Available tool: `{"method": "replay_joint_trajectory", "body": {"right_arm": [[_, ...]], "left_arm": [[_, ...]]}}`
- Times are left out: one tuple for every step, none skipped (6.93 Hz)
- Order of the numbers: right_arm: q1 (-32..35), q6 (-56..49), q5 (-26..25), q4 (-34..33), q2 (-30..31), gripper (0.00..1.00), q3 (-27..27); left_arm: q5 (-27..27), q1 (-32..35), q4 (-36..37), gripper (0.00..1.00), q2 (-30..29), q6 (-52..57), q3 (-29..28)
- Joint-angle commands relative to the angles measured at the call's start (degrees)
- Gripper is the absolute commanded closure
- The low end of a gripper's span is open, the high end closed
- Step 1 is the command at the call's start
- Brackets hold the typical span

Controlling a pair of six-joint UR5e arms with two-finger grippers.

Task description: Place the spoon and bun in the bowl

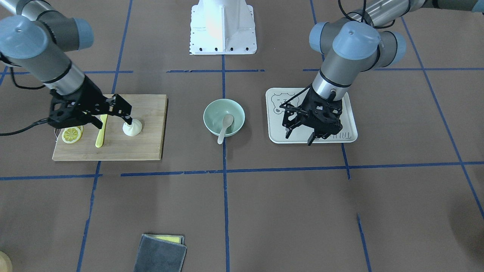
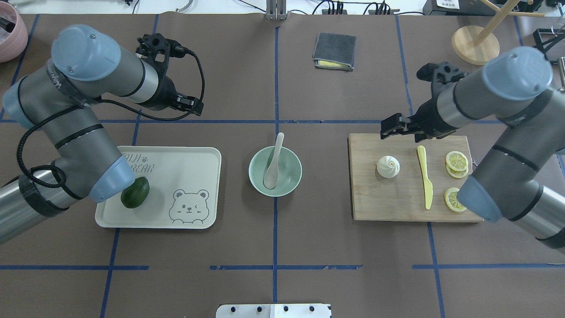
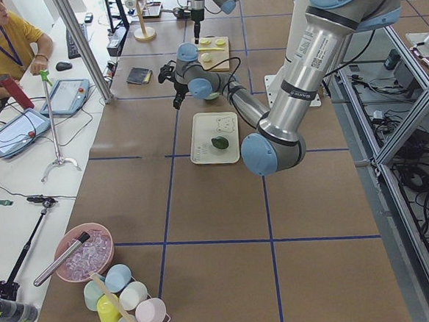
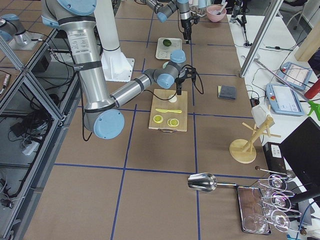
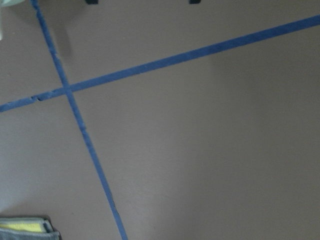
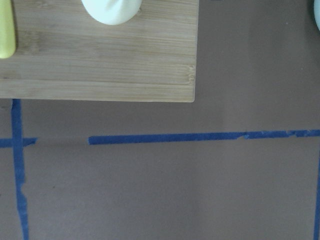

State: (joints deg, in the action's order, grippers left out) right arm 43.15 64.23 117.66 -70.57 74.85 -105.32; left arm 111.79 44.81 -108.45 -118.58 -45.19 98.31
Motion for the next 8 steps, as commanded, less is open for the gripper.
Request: {"method": "replay_joint_trajectory", "body": {"right_arm": [[-8.06,1.25,-8.81,-8.05,-1.10,0.09,0.46],[-8.17,1.07,-9.19,-9.92,-1.02,0.11,0.29],[-8.00,0.98,-9.37,-11.41,-0.93,0.11,0.38],[-8.26,0.81,-10.59,-11.60,-1.02,0.11,0.72],[-9.04,0.80,-12.52,-12.04,-1.28,0.11,0.90],[-9.49,0.80,-13.58,-12.13,-2.50,0.11,2.56],[-9.84,0.80,-14.03,-12.13,-3.03,0.11,3.18],[-9.32,0.72,-14.21,-12.13,-2.95,0.20,2.84]], "left_arm": [[-0.08,0.28,0.35,0.30,1.07,1.07,0.74],[-0.08,0.10,0.35,0.28,1.16,0.64,0.48],[-0.17,0.10,0.35,0.27,1.16,0.54,0.56],[-0.26,0.10,0.26,0.27,1.16,0.46,0.48],[-0.26,0.01,0.17,0.26,1.25,0.19,0.48],[-0.26,0.01,0.17,0.25,1.34,0.19,0.65],[-0.26,0.01,0.17,0.25,1.34,0.19,0.65],[-0.26,0.01,0.17,0.25,1.42,0.19,0.65]]}}
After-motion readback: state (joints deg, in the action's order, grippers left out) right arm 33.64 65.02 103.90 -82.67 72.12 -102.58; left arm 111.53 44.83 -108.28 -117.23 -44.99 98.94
